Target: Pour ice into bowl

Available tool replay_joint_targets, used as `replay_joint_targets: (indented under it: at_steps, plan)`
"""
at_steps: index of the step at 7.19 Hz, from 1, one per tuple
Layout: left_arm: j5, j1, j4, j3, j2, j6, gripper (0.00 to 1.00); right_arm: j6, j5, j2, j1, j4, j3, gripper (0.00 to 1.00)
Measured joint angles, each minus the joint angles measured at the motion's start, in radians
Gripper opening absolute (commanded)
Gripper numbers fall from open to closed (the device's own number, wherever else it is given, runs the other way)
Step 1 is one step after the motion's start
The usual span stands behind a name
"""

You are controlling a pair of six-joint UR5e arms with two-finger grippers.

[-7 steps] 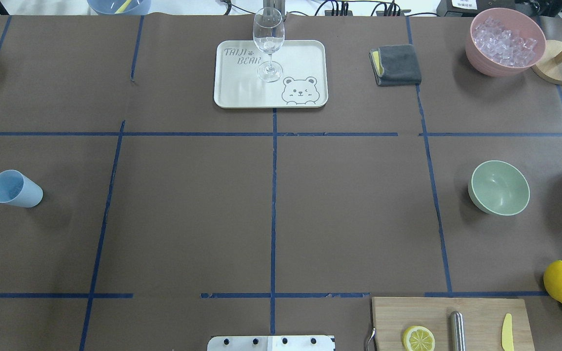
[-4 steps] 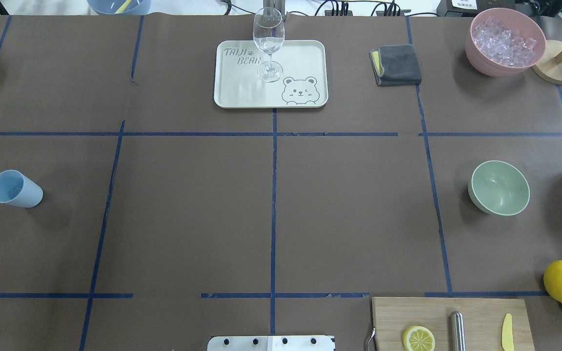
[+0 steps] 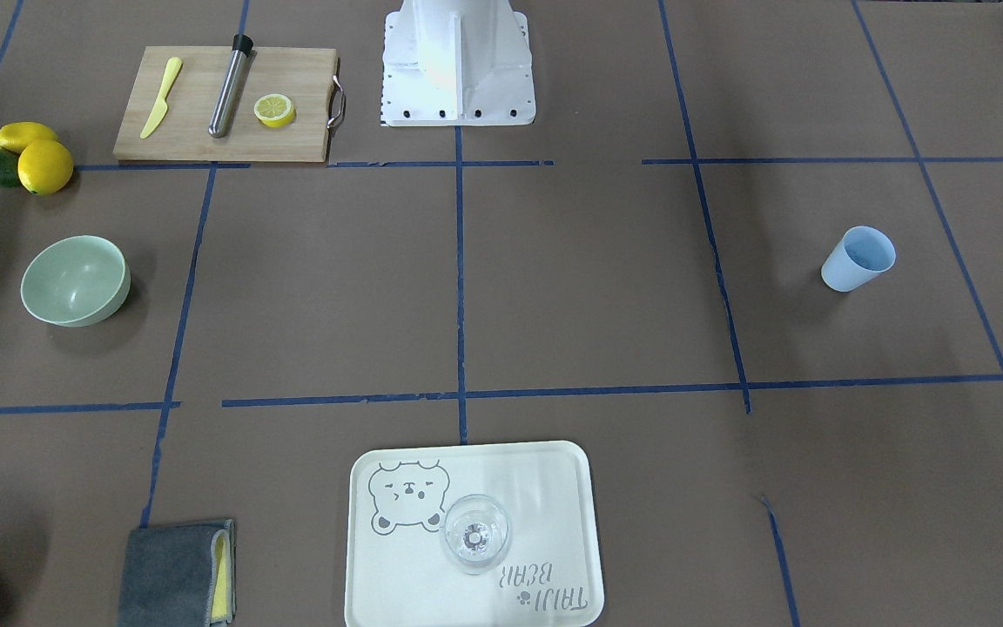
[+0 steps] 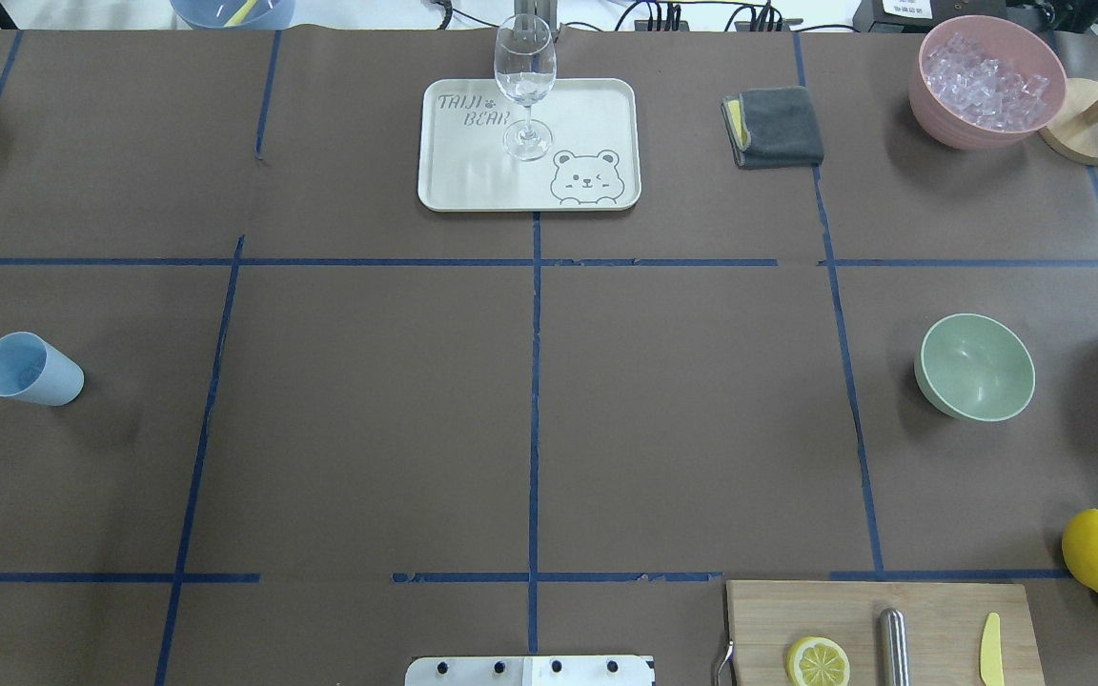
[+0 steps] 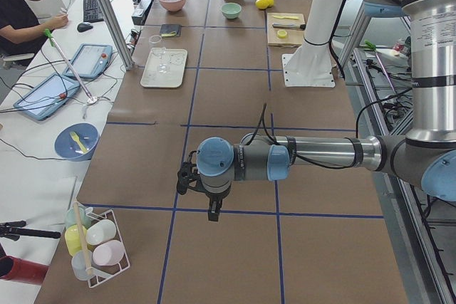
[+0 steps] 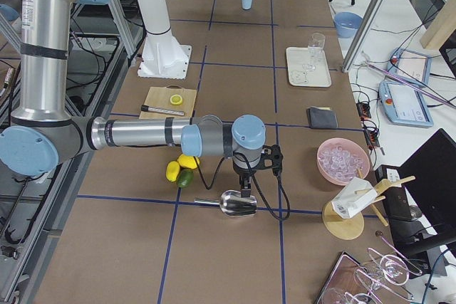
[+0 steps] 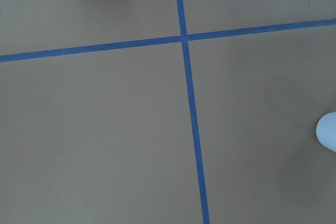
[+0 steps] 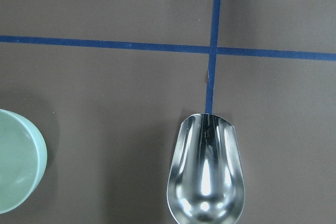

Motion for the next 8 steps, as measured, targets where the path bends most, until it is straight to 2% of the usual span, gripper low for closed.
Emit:
replay_joint_targets:
  at_steps: [2,4,6,8]
  plan:
    - [-0.115,0.002,-0.093,0.004,0.011,-0.004,1.00,-0.001,0.050,-0.012,-0.001,0.029,0.005,1.00]
    - [-0.135,0.018,-0.243,0.002,0.014,-0.045,1.00,0.001,0.098,-0.028,-0.007,0.071,0.005,1.00]
    - [-0.137,0.052,-0.407,0.002,0.021,-0.174,1.00,0.004,0.152,-0.034,-0.015,0.083,0.012,1.00]
    - [-0.136,0.068,-0.552,0.003,0.060,-0.251,1.00,0.043,0.159,-0.034,-0.084,0.085,0.021,0.96]
